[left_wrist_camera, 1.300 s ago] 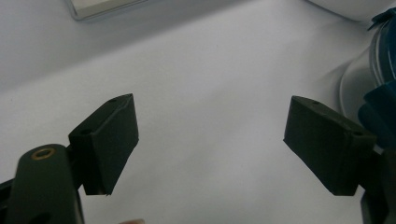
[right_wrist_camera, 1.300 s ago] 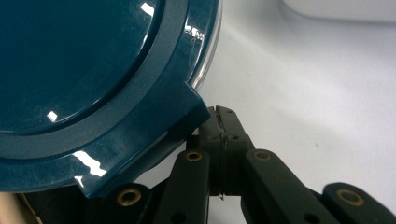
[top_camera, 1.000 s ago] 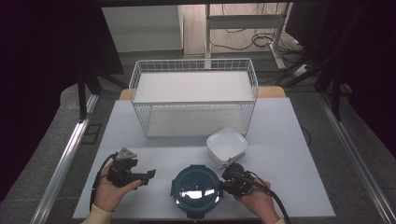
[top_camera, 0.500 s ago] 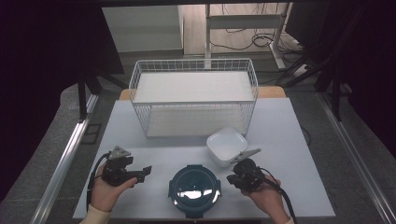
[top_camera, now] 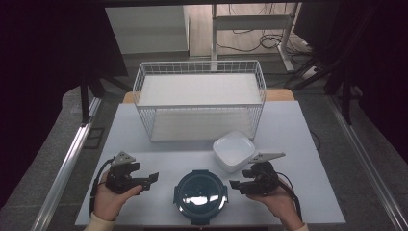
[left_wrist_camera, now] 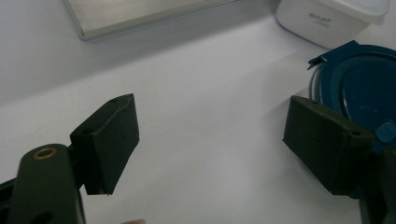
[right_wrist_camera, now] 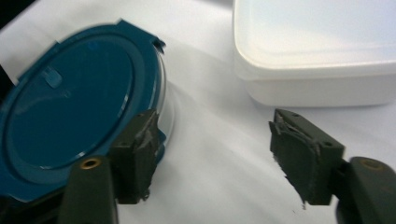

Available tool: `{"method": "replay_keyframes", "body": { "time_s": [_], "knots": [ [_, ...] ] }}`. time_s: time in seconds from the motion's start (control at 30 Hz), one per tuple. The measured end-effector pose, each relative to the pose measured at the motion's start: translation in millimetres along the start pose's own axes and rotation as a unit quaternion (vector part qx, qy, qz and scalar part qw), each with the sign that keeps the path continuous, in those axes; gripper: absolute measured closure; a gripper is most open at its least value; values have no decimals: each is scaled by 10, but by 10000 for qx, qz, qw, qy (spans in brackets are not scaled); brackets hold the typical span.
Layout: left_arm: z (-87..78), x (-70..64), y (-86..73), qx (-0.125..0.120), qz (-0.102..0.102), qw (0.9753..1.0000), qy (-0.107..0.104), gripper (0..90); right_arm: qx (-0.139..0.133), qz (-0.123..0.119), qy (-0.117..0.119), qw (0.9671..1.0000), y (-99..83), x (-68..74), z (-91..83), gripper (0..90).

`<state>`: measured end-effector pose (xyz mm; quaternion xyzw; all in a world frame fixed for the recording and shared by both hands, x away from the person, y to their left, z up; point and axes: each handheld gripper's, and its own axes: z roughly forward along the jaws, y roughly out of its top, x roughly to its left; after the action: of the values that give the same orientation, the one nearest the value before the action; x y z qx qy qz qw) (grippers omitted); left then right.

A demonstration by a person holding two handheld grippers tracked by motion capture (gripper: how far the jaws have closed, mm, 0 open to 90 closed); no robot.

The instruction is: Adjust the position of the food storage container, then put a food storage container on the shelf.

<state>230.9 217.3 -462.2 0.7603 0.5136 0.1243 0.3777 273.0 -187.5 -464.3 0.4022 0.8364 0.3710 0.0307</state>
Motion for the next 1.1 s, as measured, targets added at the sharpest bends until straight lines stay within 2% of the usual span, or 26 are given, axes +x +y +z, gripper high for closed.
{"method": "replay_keyframes", "body": {
  "time_s": [0.07,0.27,0.4,0.47,0.5,0.63,0.67,0.7,0.8,0.83,0.9,0.93,0.97,1.0,1.1],
  "knots": [
    [-26,-17,4,-35,-12,10000,-43,178,-97,18,46,9999,10,14,-21,275],
    [-43,-38,-3,-52,-51,9999,-88,176,-188,38,120,9997,21,26,-34,235],
    [-79,-67,-2,-87,-106,9998,-161,172,-247,126,250,9993,32,31,-36,210],
    [-100,-91,2,-125,-127,9995,-249,171,-232,219,348,9989,29,39,-33,200],
    [-105,-116,5,-126,-160,9991,-360,170,-219,229,421,9986,20,45,-31,195],
    [-90,-145,3,-122,-185,9986,-486,167,-202,277,494,9982,10,48,-23,186],
    [-84,-150,0,-111,-217,9981,-559,174,-206,351,558,9976,5,49,-5,181],
    [-73,-151,-7,-92,-283,9968,-737,182,-203,381,576,9974,3,55,8,177],
    [-66,-150,-17,-95,-336,9958,-844,191,-232,502,707,9960,-2,64,34,174],
    [-65,-149,-21,-110,-379,9954,-873,187,-240,610,848,9942,1,87,56,172],
    [-63,-136,-39,-182,-539,9940,-935,180,-225,585,836,9945,4,112,82,169],
    [-63,-136,-39,-182,-539,9940,-935,178,-215,597,882,9941,7,123,94,168],
    [-53,-134,-56,-163,-647,9925,-1029,177,-194,604,910,9938,11,136,107,167],
    [-53,-134,-56,-163,-647,9925,-1029,177,-194,604,910,9938,11,136,107,167],
    [-16,-145,-82,-92,-847,9893,-1188,172,-149,582,905,9941,17,166,151,159]
  ]
}}
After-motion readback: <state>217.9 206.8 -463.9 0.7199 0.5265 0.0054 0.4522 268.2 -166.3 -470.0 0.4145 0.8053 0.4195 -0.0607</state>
